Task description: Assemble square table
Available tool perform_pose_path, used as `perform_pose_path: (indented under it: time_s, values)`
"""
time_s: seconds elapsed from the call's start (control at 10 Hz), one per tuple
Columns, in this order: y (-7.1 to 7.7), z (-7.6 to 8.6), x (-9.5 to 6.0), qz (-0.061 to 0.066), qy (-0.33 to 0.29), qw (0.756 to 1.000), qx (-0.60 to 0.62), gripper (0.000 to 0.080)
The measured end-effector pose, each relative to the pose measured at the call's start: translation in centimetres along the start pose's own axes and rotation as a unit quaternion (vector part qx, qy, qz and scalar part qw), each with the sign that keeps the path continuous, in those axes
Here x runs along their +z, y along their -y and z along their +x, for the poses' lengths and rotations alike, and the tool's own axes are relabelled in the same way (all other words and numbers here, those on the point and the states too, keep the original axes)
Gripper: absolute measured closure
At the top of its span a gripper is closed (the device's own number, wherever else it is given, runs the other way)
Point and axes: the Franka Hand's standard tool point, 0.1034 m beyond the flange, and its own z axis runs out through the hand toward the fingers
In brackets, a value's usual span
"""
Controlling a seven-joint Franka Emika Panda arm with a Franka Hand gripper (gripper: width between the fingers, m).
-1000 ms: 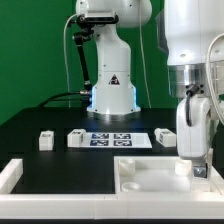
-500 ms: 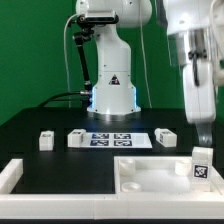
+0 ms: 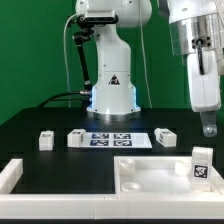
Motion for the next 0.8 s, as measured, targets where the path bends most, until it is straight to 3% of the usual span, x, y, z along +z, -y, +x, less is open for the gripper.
perform_pose_path:
  time_s: [0.3, 0.4, 0.5, 0.6, 0.7, 0.8]
  values:
    - [-0.1, 0.0, 0.0, 0.001, 0.000, 1.000, -0.008, 0.0151]
    - [-0.7, 0.4, -0.2, 0.015, 0.001, 0.999, -0.034, 0.0151]
    - [-2.9, 0.9, -0.4, 0.032, 0.000, 0.999, -0.037, 0.0151]
    - [-5.1, 1.7, -0.2, 0.035, -0.004, 0.996, -0.082, 0.0151]
    - [-7.1, 2.3, 0.1, 0.027, -0.010, 0.991, -0.134, 0.0151]
    - [-8.2, 2.2, 0.4, 0.010, -0.015, 0.987, -0.161, 0.0151]
